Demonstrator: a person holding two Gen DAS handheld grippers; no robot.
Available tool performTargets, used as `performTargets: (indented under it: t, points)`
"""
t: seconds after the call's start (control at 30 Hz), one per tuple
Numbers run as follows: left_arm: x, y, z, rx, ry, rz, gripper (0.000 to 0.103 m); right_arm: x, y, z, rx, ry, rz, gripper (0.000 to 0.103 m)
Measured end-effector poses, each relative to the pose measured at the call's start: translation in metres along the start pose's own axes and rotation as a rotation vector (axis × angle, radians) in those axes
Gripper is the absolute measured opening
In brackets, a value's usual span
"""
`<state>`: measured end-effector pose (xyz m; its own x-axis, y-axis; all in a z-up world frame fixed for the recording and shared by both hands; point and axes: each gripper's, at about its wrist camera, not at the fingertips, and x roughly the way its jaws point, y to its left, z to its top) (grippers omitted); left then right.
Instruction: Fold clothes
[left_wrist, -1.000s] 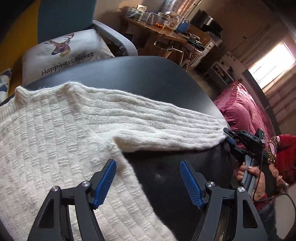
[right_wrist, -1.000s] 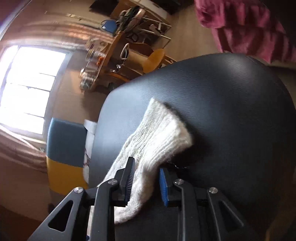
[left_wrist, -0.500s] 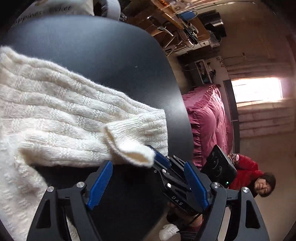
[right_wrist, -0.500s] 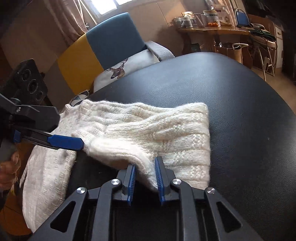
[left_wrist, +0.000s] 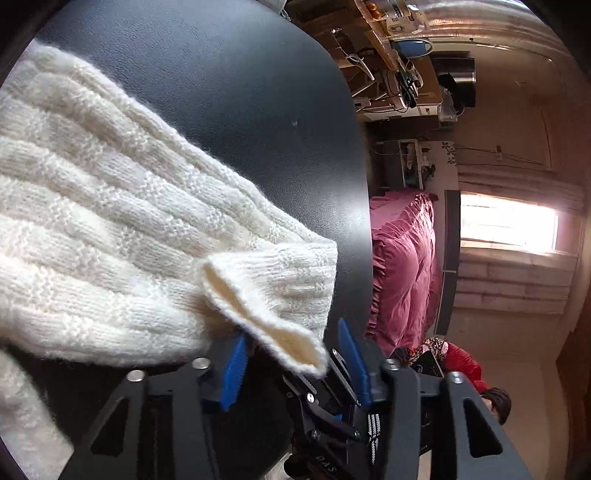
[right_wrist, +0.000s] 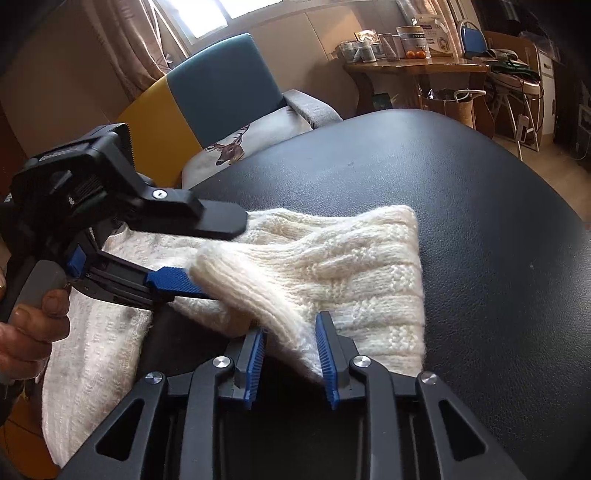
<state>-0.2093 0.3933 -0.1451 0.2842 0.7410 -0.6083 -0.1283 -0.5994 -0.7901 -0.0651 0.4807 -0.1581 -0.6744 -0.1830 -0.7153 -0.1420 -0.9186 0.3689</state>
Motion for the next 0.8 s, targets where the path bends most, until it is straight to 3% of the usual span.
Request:
performTargets:
  t: [0.03,0.1,0.2,0.3,0.37,0.47,0.57,0.63,0.67,0.8]
  points:
    - [0.003,-0.001,0.001,0.006,-0.004,0.029,0.021,-0.001,0.001,-0.001,0.003,-0.003,-0.004,0.027]
    - [0.011,-0.001,0.003,0.006,0.005,0.070,0.011,-0.007,0.000,-0.004,0.009,-0.010,-0.006,0.028]
    - [0.012,-0.001,0.003,0.022,-0.031,0.103,0.008,-0.018,-0.001,-0.010,0.017,-0.027,-0.017,0.028]
    - [-0.004,-0.009,0.002,0.054,-0.064,0.088,0.008,-0.034,-0.005,-0.015,0.068,-0.064,0.004,0.029]
    - [-0.025,-0.025,0.004,0.098,-0.106,0.056,0.008,-0.045,-0.017,-0.022,0.170,-0.086,0.074,0.033]
    - [-0.069,-0.057,0.013,0.176,-0.204,0.017,0.008,-0.048,-0.044,-0.032,0.441,-0.074,0.288,0.041]
    - [-0.123,-0.084,0.022,0.232,-0.323,-0.003,0.008,-0.042,-0.062,-0.048,0.699,-0.106,0.519,0.059]
    - [-0.159,-0.094,0.025,0.262,-0.390,-0.003,0.008,-0.035,-0.066,-0.055,0.832,-0.137,0.652,0.083]
    - [-0.178,-0.098,0.026,0.277,-0.426,0.004,0.008,-0.032,-0.068,-0.058,0.899,-0.152,0.719,0.087]
    - [-0.244,-0.098,0.021,0.299,-0.537,0.006,0.008,-0.011,-0.046,-0.048,0.990,-0.181,0.839,0.089]
